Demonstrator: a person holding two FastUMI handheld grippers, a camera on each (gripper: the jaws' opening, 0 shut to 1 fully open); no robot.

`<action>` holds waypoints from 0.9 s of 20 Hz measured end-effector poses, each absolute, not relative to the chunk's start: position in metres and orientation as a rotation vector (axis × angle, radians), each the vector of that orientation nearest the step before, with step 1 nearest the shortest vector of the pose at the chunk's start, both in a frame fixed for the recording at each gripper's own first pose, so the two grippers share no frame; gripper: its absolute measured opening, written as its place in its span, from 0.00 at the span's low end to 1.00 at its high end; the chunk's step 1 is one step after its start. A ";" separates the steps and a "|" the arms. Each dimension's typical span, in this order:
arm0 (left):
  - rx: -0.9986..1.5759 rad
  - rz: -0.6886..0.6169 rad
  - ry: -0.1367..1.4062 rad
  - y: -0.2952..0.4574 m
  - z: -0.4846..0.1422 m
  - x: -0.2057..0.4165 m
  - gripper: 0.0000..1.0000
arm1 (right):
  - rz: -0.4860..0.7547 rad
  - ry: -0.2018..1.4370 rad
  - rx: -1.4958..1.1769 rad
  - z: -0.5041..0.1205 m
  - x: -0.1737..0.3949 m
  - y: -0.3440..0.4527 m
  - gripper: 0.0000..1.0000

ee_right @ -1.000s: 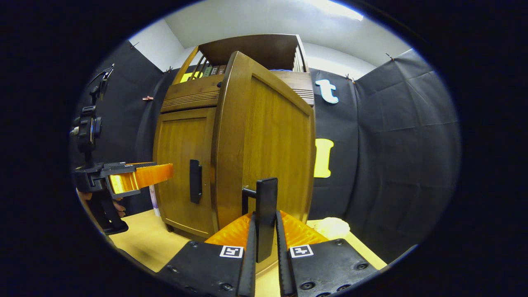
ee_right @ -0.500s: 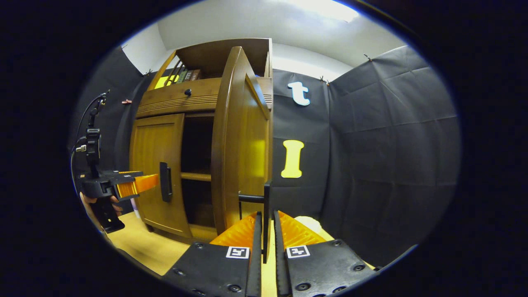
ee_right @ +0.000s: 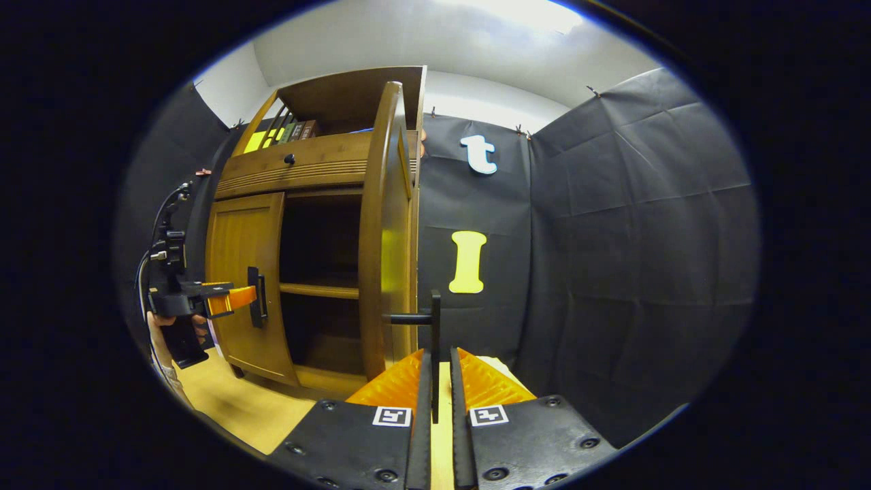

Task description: Open the right door of the double-door shoe cabinet with the right hand, and open the left door with the left hand.

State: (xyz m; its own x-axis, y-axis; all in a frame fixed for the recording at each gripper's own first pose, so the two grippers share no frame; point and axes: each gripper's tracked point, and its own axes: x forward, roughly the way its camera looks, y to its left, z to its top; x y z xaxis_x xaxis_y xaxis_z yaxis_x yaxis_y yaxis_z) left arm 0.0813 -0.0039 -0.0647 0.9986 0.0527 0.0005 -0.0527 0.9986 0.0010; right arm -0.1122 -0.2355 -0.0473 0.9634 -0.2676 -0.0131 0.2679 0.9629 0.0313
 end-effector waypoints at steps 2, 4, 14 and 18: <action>-0.010 0.040 -0.008 -0.004 -0.061 0.088 0.89 | -0.345 -0.001 0.009 -0.045 -0.125 -0.254 0.15; -0.006 0.039 -0.012 -0.004 -0.060 0.093 0.89 | -0.357 -0.021 0.034 -0.037 -0.136 -0.257 0.15; 0.033 0.078 -0.019 0.004 -0.067 0.119 0.84 | -0.258 -0.099 0.061 -0.017 -0.145 -0.226 0.79; 0.035 0.081 -0.004 0.008 -0.075 0.131 0.78 | -0.261 -0.082 0.029 -0.021 -0.143 -0.224 0.96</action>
